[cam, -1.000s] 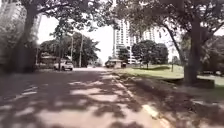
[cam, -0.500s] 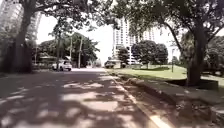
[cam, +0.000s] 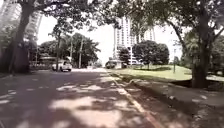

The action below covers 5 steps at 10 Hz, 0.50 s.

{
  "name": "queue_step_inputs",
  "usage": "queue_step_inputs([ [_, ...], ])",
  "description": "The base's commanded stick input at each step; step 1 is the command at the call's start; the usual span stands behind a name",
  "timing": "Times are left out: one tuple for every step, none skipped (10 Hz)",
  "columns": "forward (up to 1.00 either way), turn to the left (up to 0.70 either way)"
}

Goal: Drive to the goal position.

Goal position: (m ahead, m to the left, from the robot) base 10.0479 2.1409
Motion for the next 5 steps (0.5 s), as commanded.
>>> queue_step_inputs([
  [0.70, 0.00],
  [0.70, 0.00],
  [0.70, 0.00],
  [0.70, 0.00],
  [0.70, 0.00],
])
